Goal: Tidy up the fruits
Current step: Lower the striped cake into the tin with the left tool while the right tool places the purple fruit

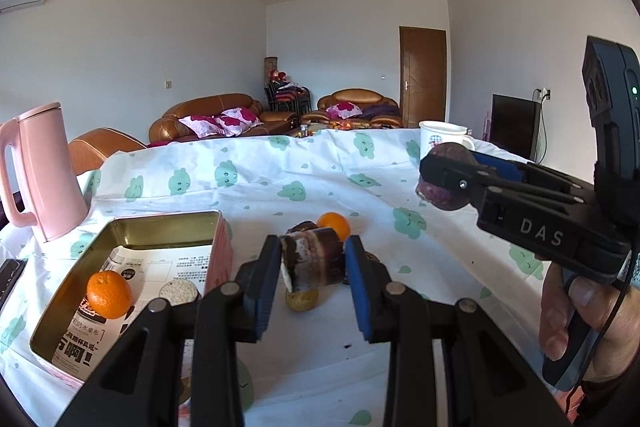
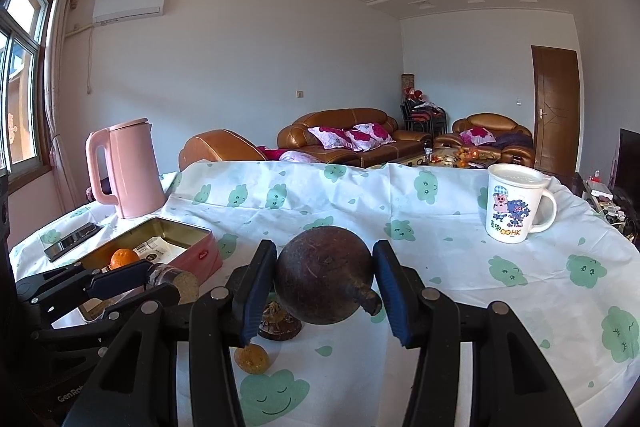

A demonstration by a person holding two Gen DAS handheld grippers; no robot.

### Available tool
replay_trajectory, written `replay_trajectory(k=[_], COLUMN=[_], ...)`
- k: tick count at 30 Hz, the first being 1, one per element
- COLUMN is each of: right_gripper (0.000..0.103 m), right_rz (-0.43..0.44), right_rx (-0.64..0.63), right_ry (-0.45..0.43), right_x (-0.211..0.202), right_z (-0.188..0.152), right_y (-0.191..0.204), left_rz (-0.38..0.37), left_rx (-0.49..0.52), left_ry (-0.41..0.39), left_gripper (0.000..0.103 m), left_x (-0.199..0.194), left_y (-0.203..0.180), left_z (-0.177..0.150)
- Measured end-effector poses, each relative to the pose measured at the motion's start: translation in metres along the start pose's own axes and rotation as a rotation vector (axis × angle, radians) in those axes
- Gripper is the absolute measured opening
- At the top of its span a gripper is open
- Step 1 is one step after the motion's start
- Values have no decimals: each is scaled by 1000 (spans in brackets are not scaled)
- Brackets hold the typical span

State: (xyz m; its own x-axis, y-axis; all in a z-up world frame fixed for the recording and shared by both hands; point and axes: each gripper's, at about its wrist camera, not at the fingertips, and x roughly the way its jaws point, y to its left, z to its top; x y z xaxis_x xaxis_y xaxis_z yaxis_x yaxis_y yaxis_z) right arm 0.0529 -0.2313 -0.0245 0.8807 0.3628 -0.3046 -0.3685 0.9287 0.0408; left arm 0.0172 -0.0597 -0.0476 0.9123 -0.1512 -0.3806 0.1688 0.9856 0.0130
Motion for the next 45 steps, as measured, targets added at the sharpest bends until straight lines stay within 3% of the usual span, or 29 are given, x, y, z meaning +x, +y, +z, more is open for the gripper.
replay_trajectory(k=[18, 29, 34, 45], right_gripper=[52, 52, 52, 52], right_rz=[-1, 26, 86, 266], right_rx=[-17, -9, -26, -83], right_ry=[-76, -44, -25, 46], right_x=[-17, -10, -3, 30], right_z=[1, 5, 13, 25], right_y=[2, 11, 33, 113], left_rz=[34, 43, 73, 213], left_rx=[36, 13, -29, -165], left_ry=[-94, -91, -78, 6], left_gripper=[35, 35, 35, 34], left_x=[-19, -25, -29, -28], left_y=[-4, 8, 31, 120], left_z=[5, 9, 12, 4])
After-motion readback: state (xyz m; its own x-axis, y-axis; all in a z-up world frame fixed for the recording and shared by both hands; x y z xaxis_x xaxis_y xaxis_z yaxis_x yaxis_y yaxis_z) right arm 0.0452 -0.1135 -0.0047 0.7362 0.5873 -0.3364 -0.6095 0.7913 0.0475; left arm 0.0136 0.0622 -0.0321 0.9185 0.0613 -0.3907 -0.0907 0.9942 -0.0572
